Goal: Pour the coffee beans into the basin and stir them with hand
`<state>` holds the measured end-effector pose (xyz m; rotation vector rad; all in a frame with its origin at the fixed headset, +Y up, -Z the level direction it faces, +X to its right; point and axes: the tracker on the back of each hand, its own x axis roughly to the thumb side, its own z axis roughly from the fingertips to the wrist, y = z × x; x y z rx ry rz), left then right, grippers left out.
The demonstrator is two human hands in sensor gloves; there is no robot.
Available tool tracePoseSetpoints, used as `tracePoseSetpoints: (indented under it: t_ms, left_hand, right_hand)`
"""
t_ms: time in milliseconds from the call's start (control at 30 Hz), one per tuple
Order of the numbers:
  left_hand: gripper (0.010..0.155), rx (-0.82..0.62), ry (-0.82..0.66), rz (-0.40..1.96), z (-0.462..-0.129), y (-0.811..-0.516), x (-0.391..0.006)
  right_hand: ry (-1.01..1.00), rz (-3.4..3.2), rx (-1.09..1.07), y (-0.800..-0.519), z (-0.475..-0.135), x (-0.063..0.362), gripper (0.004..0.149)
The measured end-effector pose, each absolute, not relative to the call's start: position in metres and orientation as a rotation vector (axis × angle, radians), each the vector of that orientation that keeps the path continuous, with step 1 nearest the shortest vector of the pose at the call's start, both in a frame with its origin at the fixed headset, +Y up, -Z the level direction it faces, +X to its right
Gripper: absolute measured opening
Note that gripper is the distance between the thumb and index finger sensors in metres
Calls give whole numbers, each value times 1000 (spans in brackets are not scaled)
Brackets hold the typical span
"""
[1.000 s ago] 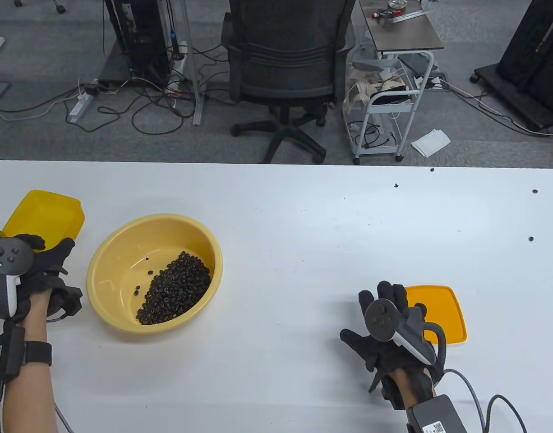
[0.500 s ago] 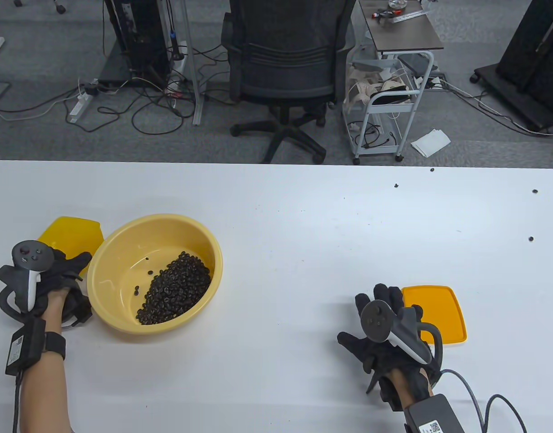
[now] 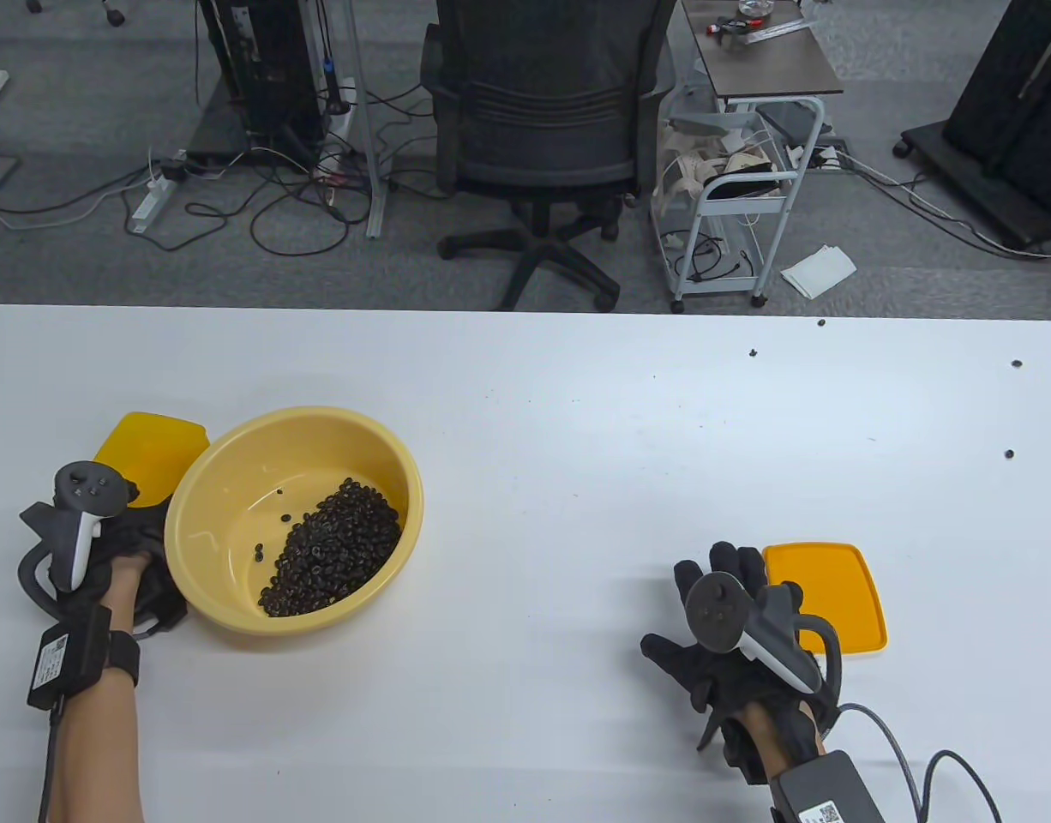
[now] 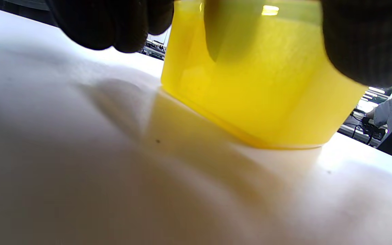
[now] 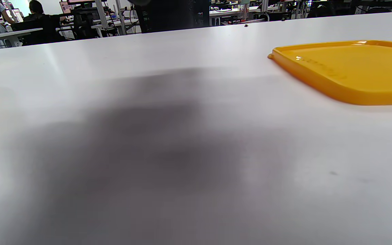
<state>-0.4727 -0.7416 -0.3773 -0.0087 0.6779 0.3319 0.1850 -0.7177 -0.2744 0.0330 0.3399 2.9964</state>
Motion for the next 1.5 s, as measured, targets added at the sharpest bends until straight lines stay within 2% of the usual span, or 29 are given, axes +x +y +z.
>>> tracePoseSetpoints:
  t_ms: [67, 233, 367, 567, 867, 1033, 1133, 1200, 1300, 1367, 1500]
  left_hand:
    - [85, -14, 663, 367, -375, -737, -473]
    - [76, 5, 621, 452, -368, -721, -471]
    - [74, 45, 589, 531, -360, -703, -464]
    - [80, 72, 540, 330, -350, -677, -444]
    - [91, -156, 453, 424, -341, -663, -431]
    - [98, -346, 430, 545, -338, -676, -421]
    - [100, -411, 429, 601, -338, -687, -412]
    - [96, -366, 488, 552, -337, -691, -409]
    - [82, -342, 562, 514, -337, -701, -408]
    - [70, -299, 558, 522, -336, -705, -410]
    - [63, -219, 486, 661, -333, -701, -409]
  right_hand:
    - [338, 2994, 33, -718, -275, 185, 95]
    - [329, 2989, 41, -718, -275, 184, 95]
    - [321, 2987, 52, -717, -275, 182, 95]
    - [308, 2981, 79, -715, -273, 180, 95]
    - [294, 2964, 122, -710, -270, 177, 95]
    - [294, 2958, 146, -710, -269, 175, 95]
    - [293, 2958, 156, -710, -268, 173, 95]
    - [296, 2958, 165, -710, -268, 172, 95]
    - [290, 2957, 175, -709, -267, 170, 95]
    - [283, 2953, 181, -708, -266, 169, 95]
    - [264, 2941, 190, -705, -266, 170, 95]
